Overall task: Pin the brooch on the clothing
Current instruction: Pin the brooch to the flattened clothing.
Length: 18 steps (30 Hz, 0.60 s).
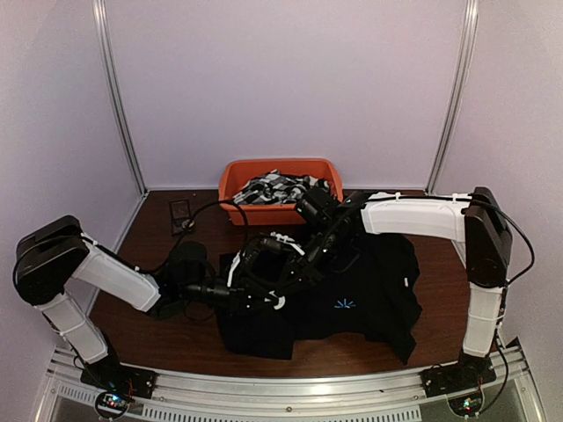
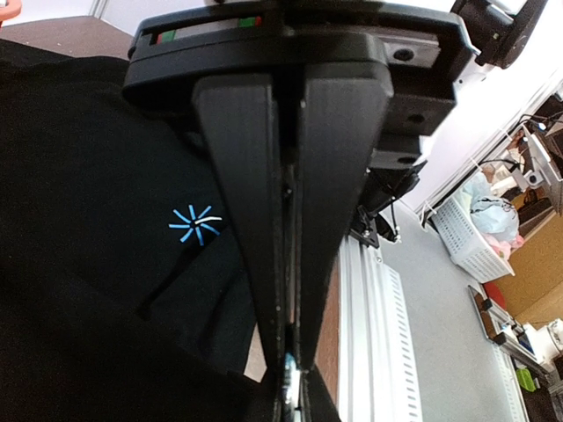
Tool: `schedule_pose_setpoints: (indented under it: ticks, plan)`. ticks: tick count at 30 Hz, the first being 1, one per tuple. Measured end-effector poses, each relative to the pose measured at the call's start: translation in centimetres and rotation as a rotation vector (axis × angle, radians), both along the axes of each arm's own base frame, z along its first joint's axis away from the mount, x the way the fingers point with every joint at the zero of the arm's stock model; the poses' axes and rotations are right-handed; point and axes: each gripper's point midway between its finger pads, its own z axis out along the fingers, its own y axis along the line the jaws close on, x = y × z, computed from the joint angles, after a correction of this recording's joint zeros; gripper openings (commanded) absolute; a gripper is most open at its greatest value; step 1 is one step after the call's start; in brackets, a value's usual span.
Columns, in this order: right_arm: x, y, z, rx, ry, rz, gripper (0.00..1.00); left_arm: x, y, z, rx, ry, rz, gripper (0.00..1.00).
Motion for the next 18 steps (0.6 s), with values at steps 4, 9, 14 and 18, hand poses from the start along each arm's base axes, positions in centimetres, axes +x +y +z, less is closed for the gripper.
schedule_pose_setpoints:
  ticks: [4, 9, 14, 18]
  plan:
    - [0.09, 0.03, -0.03, 0.0, -0.006, -0.002, 0.0, 0.13, 0.02, -0.07, 0.034, -0.018, 0.007, 0.0]
    - [0.2, 0.08, -0.07, 0.003, -0.018, 0.0, 0.0, 0.08, 0.09, -0.11, 0.057, -0.024, 0.001, 0.0]
    - [0.25, 0.27, 0.09, 0.018, -0.028, 0.006, 0.0, -0.16, 0.31, 0.13, 0.07, -0.036, -0.01, 0.05]
    - [0.29, 0.35, 0.17, 0.027, -0.034, 0.01, 0.0, -0.18, 0.4, 0.16, 0.079, -0.042, -0.015, 0.06]
